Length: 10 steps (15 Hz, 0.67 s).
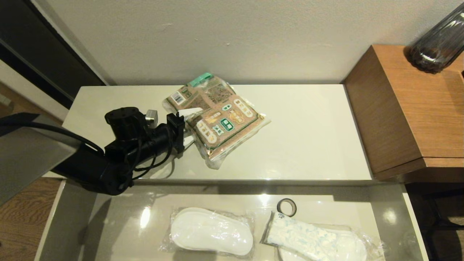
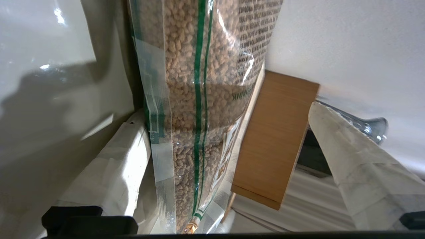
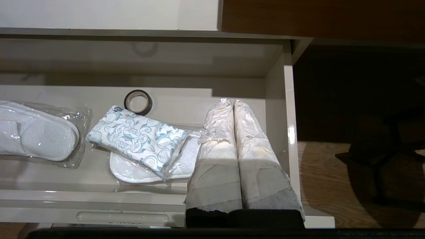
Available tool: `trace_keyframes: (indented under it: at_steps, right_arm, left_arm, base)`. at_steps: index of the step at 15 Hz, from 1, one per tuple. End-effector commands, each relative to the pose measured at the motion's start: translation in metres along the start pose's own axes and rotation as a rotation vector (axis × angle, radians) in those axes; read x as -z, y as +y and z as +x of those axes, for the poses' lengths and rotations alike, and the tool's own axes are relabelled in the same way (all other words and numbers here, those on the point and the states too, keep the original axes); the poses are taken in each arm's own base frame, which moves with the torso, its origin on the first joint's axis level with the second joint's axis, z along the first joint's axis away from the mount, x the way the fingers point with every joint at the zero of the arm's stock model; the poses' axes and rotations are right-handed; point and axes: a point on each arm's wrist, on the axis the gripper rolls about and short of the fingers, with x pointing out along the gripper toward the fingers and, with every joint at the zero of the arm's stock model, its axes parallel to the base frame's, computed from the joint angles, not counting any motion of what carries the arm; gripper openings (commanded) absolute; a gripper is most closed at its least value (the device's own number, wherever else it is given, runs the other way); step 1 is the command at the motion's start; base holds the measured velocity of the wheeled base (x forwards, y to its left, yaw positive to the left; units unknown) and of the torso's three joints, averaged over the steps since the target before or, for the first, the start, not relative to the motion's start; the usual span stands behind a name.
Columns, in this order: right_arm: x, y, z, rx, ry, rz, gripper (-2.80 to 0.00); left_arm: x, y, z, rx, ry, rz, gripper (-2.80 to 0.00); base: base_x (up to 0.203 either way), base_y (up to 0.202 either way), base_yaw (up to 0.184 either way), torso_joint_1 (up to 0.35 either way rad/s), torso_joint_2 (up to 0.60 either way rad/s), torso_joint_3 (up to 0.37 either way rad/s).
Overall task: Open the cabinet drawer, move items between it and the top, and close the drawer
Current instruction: Pick up the solid drinks on the table
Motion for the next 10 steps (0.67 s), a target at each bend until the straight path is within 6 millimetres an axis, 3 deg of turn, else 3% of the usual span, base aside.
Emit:
trace_keyframes:
  at_steps: [1, 7, 10]
  right_arm:
    - [0.000, 0.000, 0.000, 0.000, 0.002, -0.001, -2.80]
    - [0.000, 0.000, 0.000, 0.000, 0.001, -0.001, -2.80]
    - [0.000, 0.000, 0.000, 0.000, 0.002, -0.001, -2.80]
  left_arm:
    - [0.003, 0.013, 0.005, -0.014, 0.007, -0.020, 0.00]
    - [-0.002, 0.015, 0.013, -0.020, -0.012, -0.014, 0.00]
    - [-0.004, 0.026, 0.021, -0.048, -0.011, -0.014, 0.00]
  base:
    - [0.000, 0.000, 0.000, 0.000, 0.00, 0.000]
    - [0.000, 0.000, 0.000, 0.000, 0.00, 0.000]
    - [0.000, 0.000, 0.000, 0.000, 0.00, 0.000]
